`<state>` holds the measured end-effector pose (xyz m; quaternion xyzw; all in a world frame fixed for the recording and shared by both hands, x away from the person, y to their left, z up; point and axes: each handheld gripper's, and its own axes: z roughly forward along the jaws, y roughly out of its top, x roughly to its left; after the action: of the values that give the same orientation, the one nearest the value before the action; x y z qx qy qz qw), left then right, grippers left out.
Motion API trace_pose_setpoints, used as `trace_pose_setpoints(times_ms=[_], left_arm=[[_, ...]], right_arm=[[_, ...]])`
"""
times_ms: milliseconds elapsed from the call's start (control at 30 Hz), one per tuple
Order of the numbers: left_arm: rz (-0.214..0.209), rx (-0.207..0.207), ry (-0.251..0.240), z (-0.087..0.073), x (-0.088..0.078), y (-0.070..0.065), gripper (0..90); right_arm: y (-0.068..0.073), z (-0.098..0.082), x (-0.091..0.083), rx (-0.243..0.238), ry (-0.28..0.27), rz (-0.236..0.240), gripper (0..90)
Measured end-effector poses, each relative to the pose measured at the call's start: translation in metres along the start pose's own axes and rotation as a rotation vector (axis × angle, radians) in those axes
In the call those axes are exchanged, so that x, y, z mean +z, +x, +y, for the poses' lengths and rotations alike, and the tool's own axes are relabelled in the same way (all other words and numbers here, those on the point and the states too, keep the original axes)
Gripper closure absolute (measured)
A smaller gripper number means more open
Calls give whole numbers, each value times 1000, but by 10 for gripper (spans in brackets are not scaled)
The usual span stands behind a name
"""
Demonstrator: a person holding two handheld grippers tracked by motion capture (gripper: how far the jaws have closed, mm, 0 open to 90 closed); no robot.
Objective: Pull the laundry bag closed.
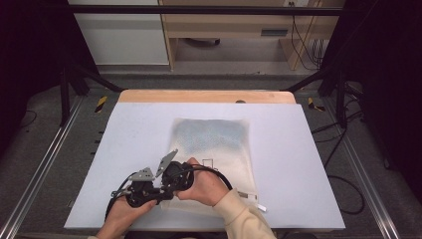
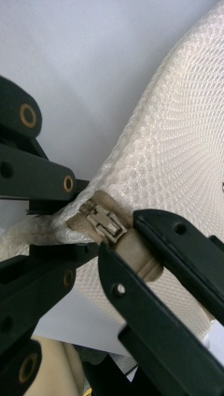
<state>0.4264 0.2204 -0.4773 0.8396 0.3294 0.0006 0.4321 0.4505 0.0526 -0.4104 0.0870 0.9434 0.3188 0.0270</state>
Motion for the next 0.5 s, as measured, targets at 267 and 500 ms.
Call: trace_pose_setpoints(times_ms=[267, 500], left_arm=[[-1, -8, -5, 0, -2, 1, 830], [-3, -18, -6, 0, -2, 1, 840]], right_arm=[[0, -2, -1, -16, 20, -9, 818], [2, -2, 1, -30, 48, -21, 819]])
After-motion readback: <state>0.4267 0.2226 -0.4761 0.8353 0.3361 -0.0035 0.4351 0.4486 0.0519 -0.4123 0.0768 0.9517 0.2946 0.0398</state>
